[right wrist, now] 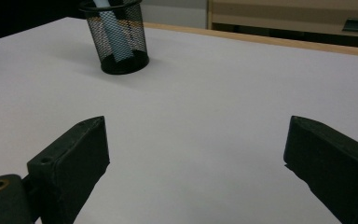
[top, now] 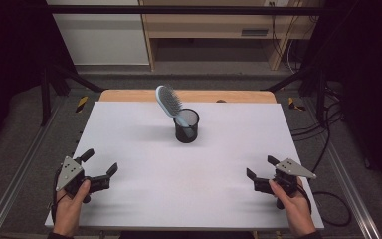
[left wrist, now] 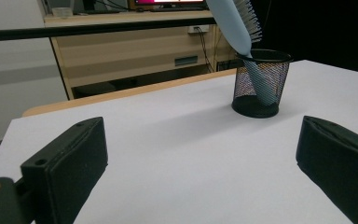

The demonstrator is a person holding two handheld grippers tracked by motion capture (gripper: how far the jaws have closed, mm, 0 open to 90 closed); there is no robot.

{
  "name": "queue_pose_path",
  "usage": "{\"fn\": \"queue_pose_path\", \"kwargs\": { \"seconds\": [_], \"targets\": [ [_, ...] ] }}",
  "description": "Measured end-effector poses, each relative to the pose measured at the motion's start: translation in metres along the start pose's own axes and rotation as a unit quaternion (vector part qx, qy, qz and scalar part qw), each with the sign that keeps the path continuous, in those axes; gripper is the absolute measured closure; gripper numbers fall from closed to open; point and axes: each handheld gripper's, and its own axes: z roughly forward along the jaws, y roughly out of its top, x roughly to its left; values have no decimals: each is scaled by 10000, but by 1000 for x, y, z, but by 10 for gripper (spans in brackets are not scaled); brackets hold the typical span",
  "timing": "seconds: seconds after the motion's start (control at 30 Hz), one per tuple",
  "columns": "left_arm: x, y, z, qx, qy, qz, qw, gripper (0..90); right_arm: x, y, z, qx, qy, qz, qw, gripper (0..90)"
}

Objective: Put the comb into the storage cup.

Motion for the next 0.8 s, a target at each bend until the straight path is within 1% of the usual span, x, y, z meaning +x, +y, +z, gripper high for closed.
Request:
{"fn": "queue_pose_path", "kwargs": {
  "seconds": [0.07, 0.1, 0.2, 0.23, 0.3, 0.37, 0.4, 0.43, 0.47, 0.5, 0.6, 0.63, 0.67, 0.7, 0.73, 0.8],
  "targets": [
    [0, 0, 0, 13, -2, -6, 10000, 17, -2, -1, -2, -11, -30, 10, 10000, 68],
    [-1, -1, -1, 36, 34, -11, 10000, 15, -5, -1, -3, -28, -43, 20, 10000, 68],
    [-1, -1, -1, 62, 76, -104, 9999, 12, -10, -3, -8, -112, -102, -26, 9999, 68],
    [-1, -1, -3, 43, 77, -154, 9998, 13, -12, -4, -10, -145, -107, -69, 9998, 67],
    [-1, -1, -4, 46, 76, -158, 9998, 13, -13, -4, -10, -183, -108, -103, 9997, 66],
    [-2, -1, -7, 49, 58, -165, 9998, 13, -14, -6, -13, -263, -91, -212, 9994, 64],
    [-2, -3, -10, 47, 49, -212, 9998, 13, -14, -7, -14, -294, -88, -273, 9992, 63],
    [-2, -3, -10, 47, 49, -212, 9998, 13, -14, -7, -14, -294, -88, -273, 9992, 63],
    [-2, -3, -11, 41, 42, -243, 9997, 13, -13, -8, -15, -350, -56, -380, 9986, 60],
    [-2, -3, -13, 31, 37, -265, 9996, 13, -13, -8, -16, -374, -37, -422, 9984, 58],
    [-2, -4, -17, -37, 44, -321, 9995, 13, -10, -9, -17, -458, 61, -498, 9977, 56],
    [-2, -4, -17, -37, 44, -321, 9995, 14, -10, -9, -17, -458, 61, -498, 9977, 56],
    [-2, -4, -18, -69, 36, -374, 9993, 14, -6, -9, -17, -497, 111, -619, 9968, 54],
    [-2, -4, -18, -71, 32, -384, 9992, 14, -6, -9, -17, -497, 111, -619, 9968, 54],
    [-3, -5, -19, -90, 30, -400, 9992, 14, -1, -9, -16, -502, 194, -736, 9958, 53],
    [-4, -4, -20, -128, 23, -401, 9991, 14, 1, -9, -16, -499, 213, -761, 9956, 52]
  ]
}}
